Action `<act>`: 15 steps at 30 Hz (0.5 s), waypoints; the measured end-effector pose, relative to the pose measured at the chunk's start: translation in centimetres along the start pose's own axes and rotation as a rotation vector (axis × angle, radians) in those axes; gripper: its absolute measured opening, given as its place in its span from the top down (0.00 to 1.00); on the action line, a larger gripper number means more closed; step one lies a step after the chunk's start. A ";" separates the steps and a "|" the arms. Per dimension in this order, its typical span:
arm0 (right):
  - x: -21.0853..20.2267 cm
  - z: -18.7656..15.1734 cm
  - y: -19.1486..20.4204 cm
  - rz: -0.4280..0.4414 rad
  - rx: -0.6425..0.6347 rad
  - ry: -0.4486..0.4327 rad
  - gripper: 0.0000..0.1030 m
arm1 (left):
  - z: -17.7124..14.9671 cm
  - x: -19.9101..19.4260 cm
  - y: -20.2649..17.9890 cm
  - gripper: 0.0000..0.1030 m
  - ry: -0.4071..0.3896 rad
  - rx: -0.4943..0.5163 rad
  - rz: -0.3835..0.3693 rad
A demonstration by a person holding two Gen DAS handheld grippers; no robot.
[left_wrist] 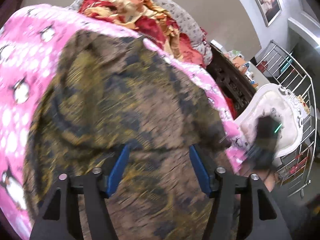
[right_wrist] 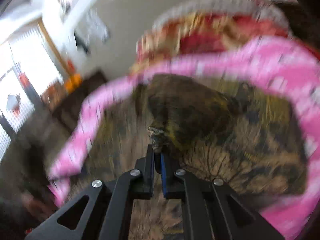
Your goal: Fold small clothes
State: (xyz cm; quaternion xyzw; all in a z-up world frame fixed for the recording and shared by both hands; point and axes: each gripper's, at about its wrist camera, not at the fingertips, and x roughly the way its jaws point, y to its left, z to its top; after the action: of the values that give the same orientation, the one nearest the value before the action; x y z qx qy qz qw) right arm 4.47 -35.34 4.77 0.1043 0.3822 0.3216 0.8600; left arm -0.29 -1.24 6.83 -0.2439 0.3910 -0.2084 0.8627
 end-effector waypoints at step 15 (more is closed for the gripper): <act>-1.5 -6.7 2.4 -0.388 -0.109 0.093 0.48 | 2.0 14.1 -4.2 0.41 0.191 0.006 -0.154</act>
State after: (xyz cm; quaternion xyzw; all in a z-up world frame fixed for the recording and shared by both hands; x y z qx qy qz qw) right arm -2.32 -34.86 2.08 -0.0331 0.4164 0.1745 0.8917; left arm 9.14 -11.83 2.33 -0.2494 0.4510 -0.2975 0.8037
